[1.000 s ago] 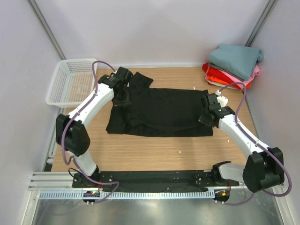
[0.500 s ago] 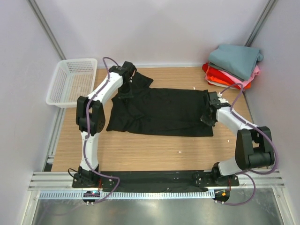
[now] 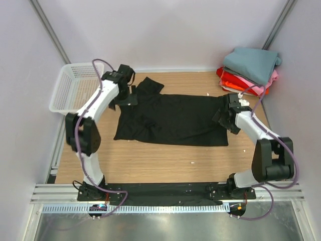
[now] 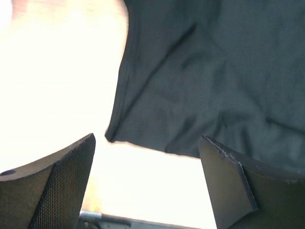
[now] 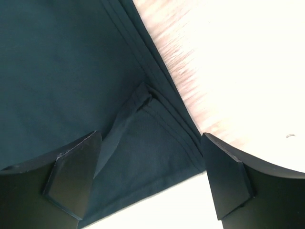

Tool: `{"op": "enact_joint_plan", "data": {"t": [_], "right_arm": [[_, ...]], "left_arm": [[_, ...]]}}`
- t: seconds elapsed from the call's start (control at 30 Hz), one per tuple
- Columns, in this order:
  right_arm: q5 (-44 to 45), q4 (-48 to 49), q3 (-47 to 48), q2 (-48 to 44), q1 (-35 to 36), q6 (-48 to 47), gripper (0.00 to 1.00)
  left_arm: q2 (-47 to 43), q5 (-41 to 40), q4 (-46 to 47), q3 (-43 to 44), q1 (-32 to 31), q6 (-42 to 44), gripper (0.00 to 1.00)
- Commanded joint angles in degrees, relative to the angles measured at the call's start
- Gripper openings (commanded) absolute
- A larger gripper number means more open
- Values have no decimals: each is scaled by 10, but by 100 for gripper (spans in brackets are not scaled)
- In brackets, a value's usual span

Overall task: Fold and stack the t-shirts
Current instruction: Fold the tshirt

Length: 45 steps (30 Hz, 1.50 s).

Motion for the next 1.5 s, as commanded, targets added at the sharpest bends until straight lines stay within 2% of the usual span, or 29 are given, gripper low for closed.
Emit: {"op": "enact_joint_plan", "data": {"t": [0.0,0.1,0.2,0.37,0.47,0.73,0.83,0.9,0.93,1.0,1.03,1.1,1.13,1.17,1.2,1.3,1.47], "right_arm": [[29,-30,13,-90,-2,-12,93],[-16,-31,-20,-129,-2,-12,93],[-76,-18,-60,-151,-1,-6,93],[-151,28,-126,-159,-1,4,93],[-186,55,-158,-144,-8,10,92],[-190,95,-185,-116,-53,3,85],[-185,105,-189,-105,-62,2,81],[-185,110,-194,-97,-69,2,73],[-183,110,-195,-96,-70,-1,70],[-180,111,-200,-96,-73,-3,56],[-176,111,-203,-97,-74,-4,42],[-169,106,-204,-101,-75,-7,26],[-165,102,-204,-105,-76,-6,19],[-163,99,-204,-108,-76,-4,5],[-161,95,-200,-112,-77,0,1],[-111,70,-190,-122,-84,9,1],[-95,51,-187,-131,-114,16,1]], "left_arm": [[-152,10,78,-165,2,-61,90],[-223,36,160,-295,3,-100,91],[-254,36,209,-382,6,-131,93],[-268,49,289,-478,11,-173,93],[-264,33,320,-502,11,-188,92],[-264,-25,359,-541,21,-206,91],[-255,-26,374,-550,26,-211,89],[-243,-27,385,-553,27,-211,86],[-239,-27,388,-554,27,-212,81],[-226,-29,398,-556,28,-211,71],[-224,-29,400,-557,28,-210,51],[-216,-24,404,-558,27,-208,28],[-216,-22,404,-559,28,-208,3],[-219,-21,398,-560,28,-211,0],[-224,-22,391,-563,28,-214,0],[-263,-30,354,-577,28,-231,0],[-368,6,302,-620,28,-263,0]]}}
